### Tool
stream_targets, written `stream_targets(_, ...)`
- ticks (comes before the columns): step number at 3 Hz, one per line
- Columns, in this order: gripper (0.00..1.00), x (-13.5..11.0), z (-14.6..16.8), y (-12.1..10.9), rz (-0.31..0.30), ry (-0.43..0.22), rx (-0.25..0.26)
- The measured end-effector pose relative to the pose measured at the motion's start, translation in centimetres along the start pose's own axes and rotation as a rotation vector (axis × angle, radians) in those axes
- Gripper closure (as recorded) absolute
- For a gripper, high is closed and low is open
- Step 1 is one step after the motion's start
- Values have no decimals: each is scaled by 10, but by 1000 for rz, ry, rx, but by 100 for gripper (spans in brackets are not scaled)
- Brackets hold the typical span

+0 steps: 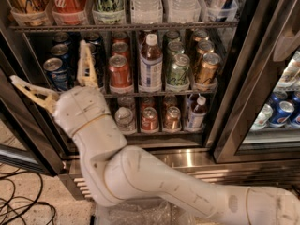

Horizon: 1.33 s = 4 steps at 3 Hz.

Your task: Pick green can from top shelf of fridge

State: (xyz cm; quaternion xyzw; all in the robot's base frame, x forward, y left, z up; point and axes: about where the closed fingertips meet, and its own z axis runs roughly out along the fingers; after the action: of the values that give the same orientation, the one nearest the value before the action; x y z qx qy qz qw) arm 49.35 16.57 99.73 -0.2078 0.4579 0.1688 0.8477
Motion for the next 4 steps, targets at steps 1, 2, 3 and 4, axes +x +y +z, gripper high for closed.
stream_targets(1, 18, -30, 5, 43, -44, -100, -32)
stream_targets(2, 15, -35, 8, 25, -203, -87, 119)
stream_targets(3, 11, -33, 9, -9, -335, -29, 267)
stream_targets(4, 0, -31, 9, -14, -339, -17, 288)
